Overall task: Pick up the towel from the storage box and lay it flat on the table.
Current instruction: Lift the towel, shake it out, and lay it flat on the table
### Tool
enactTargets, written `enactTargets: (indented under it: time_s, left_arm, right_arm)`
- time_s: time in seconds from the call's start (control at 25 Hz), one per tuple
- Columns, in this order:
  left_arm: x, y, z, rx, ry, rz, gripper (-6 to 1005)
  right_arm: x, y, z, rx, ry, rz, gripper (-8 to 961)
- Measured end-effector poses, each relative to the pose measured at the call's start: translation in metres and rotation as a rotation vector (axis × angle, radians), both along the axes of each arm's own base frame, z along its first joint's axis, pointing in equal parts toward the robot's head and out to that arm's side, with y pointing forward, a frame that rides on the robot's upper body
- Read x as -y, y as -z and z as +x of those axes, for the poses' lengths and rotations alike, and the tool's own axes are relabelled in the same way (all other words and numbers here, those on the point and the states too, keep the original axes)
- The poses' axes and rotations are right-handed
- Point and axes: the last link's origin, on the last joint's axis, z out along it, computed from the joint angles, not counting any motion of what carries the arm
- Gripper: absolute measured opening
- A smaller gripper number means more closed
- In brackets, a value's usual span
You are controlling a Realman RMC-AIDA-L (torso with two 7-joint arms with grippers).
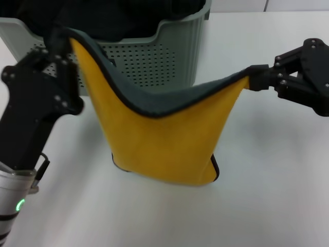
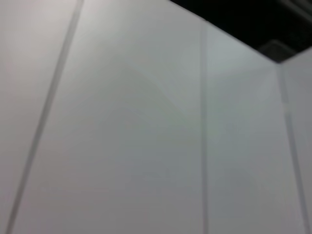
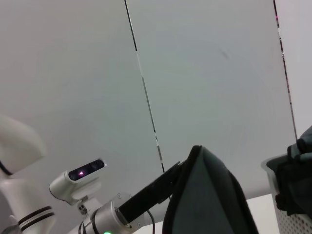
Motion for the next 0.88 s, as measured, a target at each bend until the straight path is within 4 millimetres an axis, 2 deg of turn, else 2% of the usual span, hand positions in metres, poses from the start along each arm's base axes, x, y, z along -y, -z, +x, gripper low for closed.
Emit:
enactTargets:
  time_s: [0.28,0.56,0.88]
  left_arm:
    - [-0.0052,0.0024,0.0033,-0.118,0.119,-0.056,29]
    - [-0.0073,-0.0015,0.0014,-0.054,0.044,-0.027,29]
    - [-0.0043,0.0021,0.0059,-0.096,0.114,-0.052,30]
  right_arm:
    - [-0.0053,0.0024,-0.0024,-0.003,-0.007,-0.016,34]
    - [-0.0063,0.0023,-0.0023,-0.002,-0.004,-0.012,35]
    - [-0.0076,0.0019,-0.0018,0.0,0.002,-0.006,36]
